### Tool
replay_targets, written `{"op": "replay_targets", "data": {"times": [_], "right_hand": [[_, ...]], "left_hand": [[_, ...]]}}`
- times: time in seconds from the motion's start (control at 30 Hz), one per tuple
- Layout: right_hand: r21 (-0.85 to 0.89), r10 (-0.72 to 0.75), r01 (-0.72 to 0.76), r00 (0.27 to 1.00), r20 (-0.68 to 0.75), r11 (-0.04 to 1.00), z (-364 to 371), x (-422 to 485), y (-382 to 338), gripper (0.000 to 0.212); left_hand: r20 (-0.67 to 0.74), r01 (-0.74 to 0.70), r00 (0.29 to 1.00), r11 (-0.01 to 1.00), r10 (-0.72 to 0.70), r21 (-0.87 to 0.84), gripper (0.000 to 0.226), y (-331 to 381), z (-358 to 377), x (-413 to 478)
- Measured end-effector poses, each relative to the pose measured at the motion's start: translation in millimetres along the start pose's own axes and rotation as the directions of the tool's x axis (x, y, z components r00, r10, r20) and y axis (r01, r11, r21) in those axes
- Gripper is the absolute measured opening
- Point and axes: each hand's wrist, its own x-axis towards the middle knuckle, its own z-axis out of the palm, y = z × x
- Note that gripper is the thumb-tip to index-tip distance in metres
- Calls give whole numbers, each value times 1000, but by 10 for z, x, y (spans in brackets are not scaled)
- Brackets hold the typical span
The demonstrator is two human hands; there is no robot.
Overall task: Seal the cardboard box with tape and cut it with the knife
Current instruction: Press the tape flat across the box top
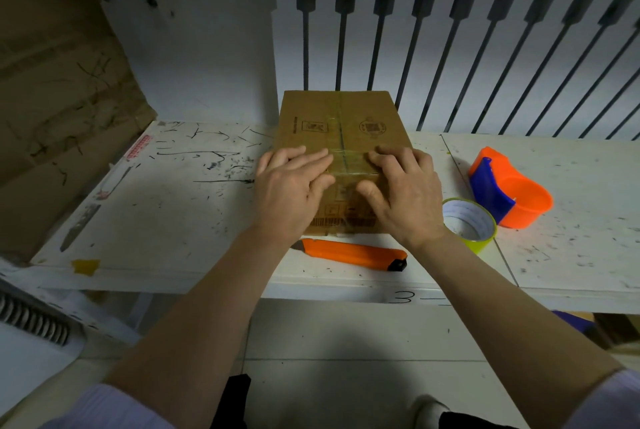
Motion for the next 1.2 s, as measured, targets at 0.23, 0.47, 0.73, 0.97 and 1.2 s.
{"op": "replay_targets", "data": {"times": [0.23,0.47,0.73,0.97,1.2], "right_hand": [[9,15,-14,999,-41,1000,53,1,-35,52],[-28,87,-88,996,-12,996,32,0,-110,71],[-152,84,-99,991,-102,983,119,-23,-165,78],[-192,69,-98,986,-152,976,165,-1,-195,70],[-148,-87,76,994,-72,986,124,-25,16,62]], "left_hand": [[-24,40,999,999,-39,23,42,8,63,-25],[146,-35,989,992,16,125,69,-8,-39,-84],[18,5,1000,1000,-5,14,49,16,-6,-70],[1,28,1000,994,-28,102,46,54,53,-63],[50,-9,999,978,-2,207,60,18,106,-44]]}}
